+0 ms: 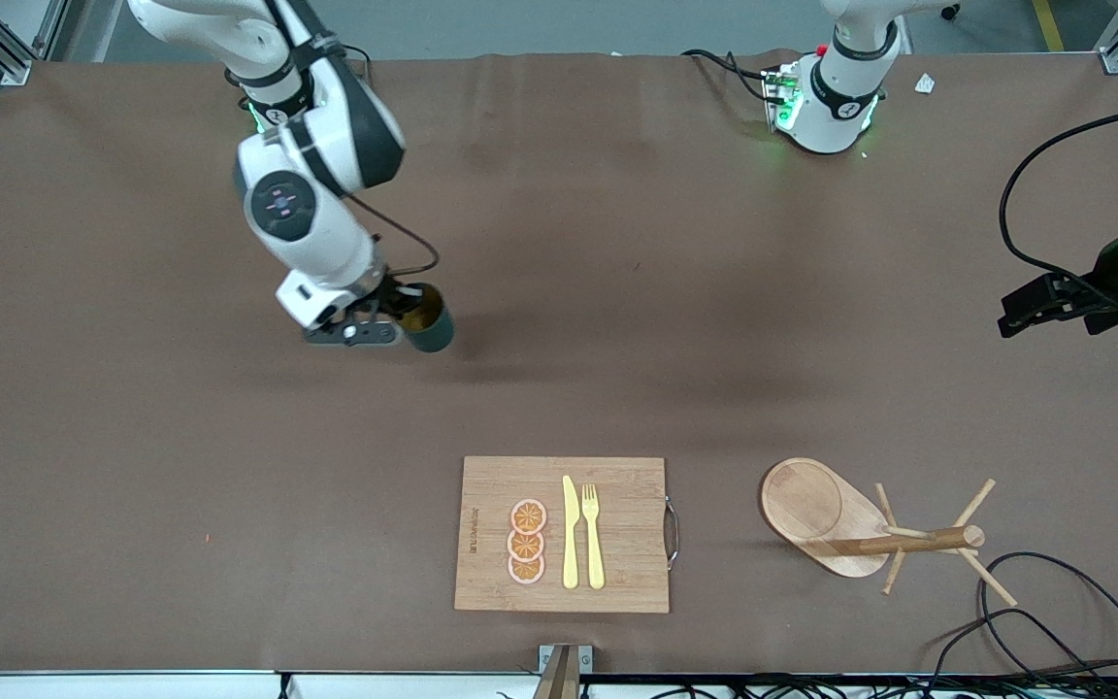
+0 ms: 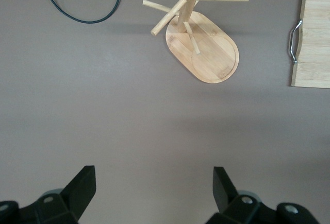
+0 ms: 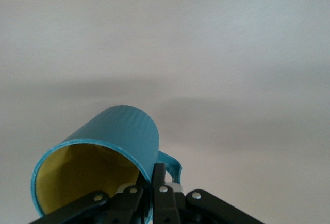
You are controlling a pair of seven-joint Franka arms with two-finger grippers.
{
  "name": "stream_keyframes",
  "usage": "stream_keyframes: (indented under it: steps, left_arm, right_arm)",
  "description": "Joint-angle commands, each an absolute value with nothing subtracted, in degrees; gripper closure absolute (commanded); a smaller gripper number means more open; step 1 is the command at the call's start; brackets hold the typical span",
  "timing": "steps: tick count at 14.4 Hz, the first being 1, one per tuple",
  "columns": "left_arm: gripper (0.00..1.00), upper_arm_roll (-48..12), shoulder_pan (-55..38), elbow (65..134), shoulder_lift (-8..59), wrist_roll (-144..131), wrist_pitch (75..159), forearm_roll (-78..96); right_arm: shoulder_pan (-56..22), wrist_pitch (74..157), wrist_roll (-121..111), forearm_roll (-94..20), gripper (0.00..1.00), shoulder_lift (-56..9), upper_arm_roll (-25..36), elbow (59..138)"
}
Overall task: Pass cup and hang on rack
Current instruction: 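Lift the teal mug and carry it toward the table middle with the right gripper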
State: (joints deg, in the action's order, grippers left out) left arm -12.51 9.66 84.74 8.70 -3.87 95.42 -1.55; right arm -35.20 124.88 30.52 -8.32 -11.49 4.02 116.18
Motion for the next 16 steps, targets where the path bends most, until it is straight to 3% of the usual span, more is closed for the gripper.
stream_keyframes:
  steps: [1,7,14,15,16]
  left_arm:
    - [0.0,-12.8,9.5,84.7,9.3,-4.0,96.0,-2.7]
    - [0.0,-13.4,8.8,84.6,11.0,-6.8,96.8,-2.5]
    - [0.0,-13.5,8.3,84.5,12.5,-8.0,97.6,-2.6]
    - [0.0,-13.5,7.4,84.2,13.2,-9.0,97.6,-2.5]
    - [0.0,-13.4,6.4,83.9,13.7,-10.4,97.7,-2.6]
  right_arm:
    - [-41.3,126.6,41.3,-10.4,1.0,-18.5,4.8,109.4]
    - [-49.4,131.0,52.8,-10.5,1.0,-29.6,4.7,100.8]
    - [-52.6,131.1,54.7,-12.7,0.96,-33.3,4.8,97.3]
    - [-52.6,131.1,54.7,-12.7,0.92,-33.4,4.8,97.3]
    - [-52.6,131.2,54.7,-12.7,0.71,-33.4,4.8,97.3]
